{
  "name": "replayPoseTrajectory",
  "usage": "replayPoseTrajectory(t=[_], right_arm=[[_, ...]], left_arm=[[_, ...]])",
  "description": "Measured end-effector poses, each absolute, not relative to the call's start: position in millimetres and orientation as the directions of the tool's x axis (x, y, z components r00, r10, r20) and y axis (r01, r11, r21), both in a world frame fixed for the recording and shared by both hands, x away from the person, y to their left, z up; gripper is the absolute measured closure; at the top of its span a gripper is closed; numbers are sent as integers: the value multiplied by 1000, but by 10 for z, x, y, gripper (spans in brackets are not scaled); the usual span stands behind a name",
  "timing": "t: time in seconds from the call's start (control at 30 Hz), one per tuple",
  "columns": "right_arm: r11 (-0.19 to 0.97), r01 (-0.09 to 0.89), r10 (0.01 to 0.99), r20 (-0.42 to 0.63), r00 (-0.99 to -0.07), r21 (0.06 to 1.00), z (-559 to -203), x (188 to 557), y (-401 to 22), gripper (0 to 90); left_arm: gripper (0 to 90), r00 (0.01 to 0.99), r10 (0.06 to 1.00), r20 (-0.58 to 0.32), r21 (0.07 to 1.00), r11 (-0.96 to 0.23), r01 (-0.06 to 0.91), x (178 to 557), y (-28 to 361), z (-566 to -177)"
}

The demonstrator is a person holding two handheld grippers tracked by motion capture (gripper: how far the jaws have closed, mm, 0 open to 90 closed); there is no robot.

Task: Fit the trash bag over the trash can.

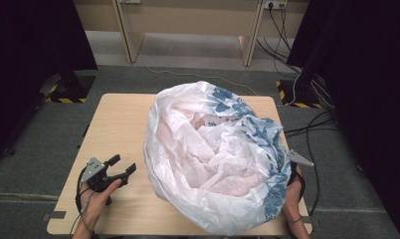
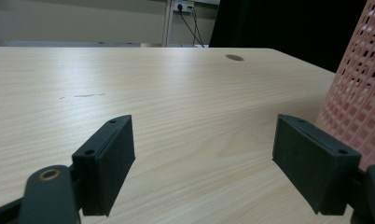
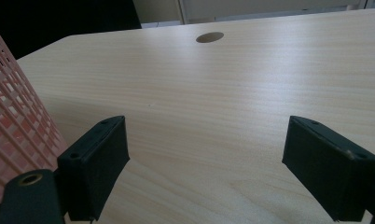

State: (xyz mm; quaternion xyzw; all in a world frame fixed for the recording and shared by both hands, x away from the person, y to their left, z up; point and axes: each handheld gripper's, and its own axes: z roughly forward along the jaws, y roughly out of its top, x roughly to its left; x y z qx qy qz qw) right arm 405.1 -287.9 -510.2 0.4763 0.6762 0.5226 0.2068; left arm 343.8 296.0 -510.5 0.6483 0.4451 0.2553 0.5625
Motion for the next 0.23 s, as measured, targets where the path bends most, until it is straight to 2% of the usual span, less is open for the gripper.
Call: replayPoseTrajectory(t=[0.23], right_arm=[[-5, 431, 858, 225, -462, 902, -5102, 4052, -2881, 147]], left_arm=[[204, 474, 869, -144, 960, 7, 279, 3423, 2955, -5196]])
